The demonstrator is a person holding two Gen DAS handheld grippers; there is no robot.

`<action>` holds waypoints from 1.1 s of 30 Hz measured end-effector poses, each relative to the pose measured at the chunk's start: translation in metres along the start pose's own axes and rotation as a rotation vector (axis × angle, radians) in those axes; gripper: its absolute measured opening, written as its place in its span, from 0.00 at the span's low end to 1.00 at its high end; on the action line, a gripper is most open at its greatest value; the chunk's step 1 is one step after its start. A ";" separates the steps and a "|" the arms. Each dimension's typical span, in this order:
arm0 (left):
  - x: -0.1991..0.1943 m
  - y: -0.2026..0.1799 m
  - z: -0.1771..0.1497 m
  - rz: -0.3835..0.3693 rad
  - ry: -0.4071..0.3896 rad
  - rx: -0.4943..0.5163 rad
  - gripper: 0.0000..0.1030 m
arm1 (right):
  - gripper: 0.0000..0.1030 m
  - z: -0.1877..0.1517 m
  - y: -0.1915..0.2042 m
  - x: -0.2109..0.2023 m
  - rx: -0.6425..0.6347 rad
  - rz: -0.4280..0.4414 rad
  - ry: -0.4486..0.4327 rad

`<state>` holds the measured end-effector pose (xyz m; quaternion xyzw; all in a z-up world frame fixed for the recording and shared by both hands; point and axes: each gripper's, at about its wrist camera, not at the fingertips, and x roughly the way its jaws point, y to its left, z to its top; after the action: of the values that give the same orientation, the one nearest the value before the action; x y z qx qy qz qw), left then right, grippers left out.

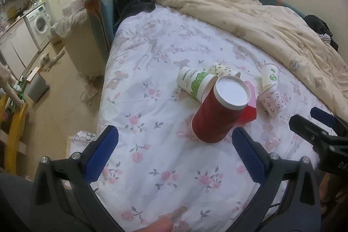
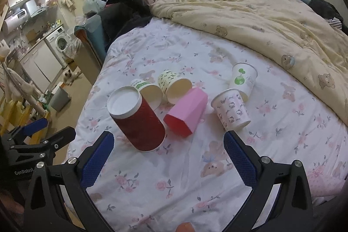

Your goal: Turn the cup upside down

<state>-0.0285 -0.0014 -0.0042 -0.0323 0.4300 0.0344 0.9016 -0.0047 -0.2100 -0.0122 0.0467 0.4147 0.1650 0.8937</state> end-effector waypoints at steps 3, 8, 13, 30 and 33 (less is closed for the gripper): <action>0.000 0.000 0.000 -0.011 0.000 -0.007 1.00 | 1.00 0.001 -0.004 0.001 0.012 0.003 0.002; 0.002 0.002 0.000 -0.013 0.013 -0.015 1.00 | 1.00 0.002 -0.004 0.001 0.011 -0.003 0.000; -0.001 0.004 0.001 -0.023 0.007 -0.029 1.00 | 1.00 0.001 -0.004 0.001 0.010 -0.012 0.000; -0.004 0.003 0.002 -0.028 -0.001 -0.019 1.00 | 1.00 0.000 -0.006 0.001 0.009 -0.020 0.003; -0.004 0.003 0.002 -0.030 0.000 -0.022 1.00 | 1.00 0.000 -0.007 0.002 0.009 -0.020 0.003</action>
<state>-0.0299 0.0014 -0.0002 -0.0486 0.4290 0.0254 0.9016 -0.0020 -0.2164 -0.0150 0.0462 0.4172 0.1543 0.8944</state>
